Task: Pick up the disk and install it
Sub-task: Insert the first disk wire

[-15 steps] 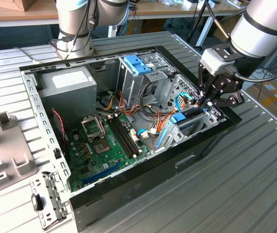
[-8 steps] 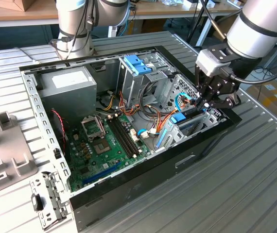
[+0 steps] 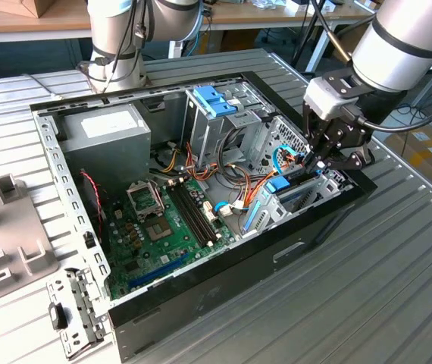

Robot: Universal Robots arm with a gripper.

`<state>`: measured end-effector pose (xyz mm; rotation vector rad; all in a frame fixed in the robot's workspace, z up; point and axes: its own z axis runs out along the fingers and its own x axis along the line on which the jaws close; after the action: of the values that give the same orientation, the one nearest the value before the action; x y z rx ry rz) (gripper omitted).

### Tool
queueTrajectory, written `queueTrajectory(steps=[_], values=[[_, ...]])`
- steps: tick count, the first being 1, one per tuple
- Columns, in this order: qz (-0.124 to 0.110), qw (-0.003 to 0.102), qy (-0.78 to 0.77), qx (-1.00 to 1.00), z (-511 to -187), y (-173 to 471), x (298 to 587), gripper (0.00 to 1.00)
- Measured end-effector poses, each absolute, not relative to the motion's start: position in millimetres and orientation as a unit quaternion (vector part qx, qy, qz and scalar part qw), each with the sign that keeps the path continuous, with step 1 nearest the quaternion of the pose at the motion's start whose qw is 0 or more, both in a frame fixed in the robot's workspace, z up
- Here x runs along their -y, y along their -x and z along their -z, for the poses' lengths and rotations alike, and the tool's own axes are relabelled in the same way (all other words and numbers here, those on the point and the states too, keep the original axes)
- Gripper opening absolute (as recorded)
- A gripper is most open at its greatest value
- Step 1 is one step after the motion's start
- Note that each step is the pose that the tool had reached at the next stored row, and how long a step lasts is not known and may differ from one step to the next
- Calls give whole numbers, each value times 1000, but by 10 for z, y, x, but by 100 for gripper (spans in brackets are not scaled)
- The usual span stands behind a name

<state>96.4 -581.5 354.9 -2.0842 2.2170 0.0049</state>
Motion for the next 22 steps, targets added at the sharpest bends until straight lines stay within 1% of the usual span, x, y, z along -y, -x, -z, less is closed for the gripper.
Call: queueTrajectory(steps=[6, 16, 22], values=[[-2, 49, 684, -728, -3548, -949, 5815, 17], [-7, 54, 686, -725, -3521, -989, 5811, 17], [-8, 55, 698, -714, -3496, -1006, 5801, 17]])
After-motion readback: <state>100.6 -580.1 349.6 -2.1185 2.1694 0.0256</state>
